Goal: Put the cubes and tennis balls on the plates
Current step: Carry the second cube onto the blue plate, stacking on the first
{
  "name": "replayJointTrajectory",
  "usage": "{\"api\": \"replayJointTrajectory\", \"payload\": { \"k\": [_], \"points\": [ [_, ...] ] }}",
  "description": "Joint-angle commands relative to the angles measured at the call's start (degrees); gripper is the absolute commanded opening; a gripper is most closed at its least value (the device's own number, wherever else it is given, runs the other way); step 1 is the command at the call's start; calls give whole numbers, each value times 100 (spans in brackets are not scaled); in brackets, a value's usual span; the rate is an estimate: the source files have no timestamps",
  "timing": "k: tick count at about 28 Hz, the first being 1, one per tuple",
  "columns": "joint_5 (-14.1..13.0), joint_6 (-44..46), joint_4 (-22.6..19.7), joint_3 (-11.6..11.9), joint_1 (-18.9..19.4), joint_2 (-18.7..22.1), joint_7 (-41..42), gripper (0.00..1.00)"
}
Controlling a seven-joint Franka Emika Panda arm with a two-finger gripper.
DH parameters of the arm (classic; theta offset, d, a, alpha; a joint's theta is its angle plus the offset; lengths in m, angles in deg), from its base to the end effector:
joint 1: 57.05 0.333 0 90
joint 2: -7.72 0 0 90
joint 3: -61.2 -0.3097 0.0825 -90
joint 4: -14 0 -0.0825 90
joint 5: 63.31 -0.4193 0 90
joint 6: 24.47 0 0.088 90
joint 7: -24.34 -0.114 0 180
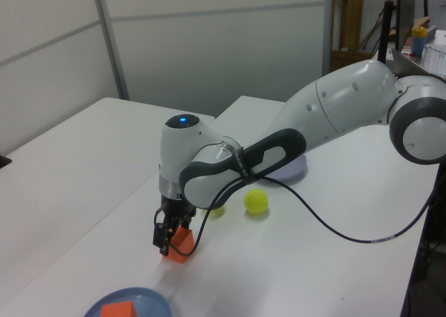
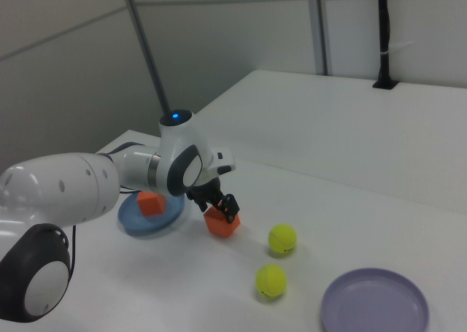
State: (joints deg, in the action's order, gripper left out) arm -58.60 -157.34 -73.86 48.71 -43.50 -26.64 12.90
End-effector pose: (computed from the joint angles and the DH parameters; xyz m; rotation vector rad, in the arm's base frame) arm 0.6845 0.3057 0.3010 -2.9915 -0.3843 -0.2618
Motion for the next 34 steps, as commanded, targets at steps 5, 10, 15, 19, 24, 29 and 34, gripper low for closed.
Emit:
{"api": "replayJointTrajectory", "payload": {
  "k": [5, 10, 15, 19, 24, 29, 34],
  "points": [
    [21, -152, -20, 89, 60, 25, 89, 0],
    [-93, -90, -12, 37, 69, 429, -7, 0],
    [-93, -64, 6, -209, 253, 676, -534, 0],
    [-23, -73, 111, -412, 508, 702, -903, 0],
    [30, -108, 120, -412, 947, 676, -1211, 0],
    [30, -161, 129, -412, 1194, 658, -1378, 0],
    [30, -196, 217, -412, 1264, 562, -1414, 0]
  ]
}}
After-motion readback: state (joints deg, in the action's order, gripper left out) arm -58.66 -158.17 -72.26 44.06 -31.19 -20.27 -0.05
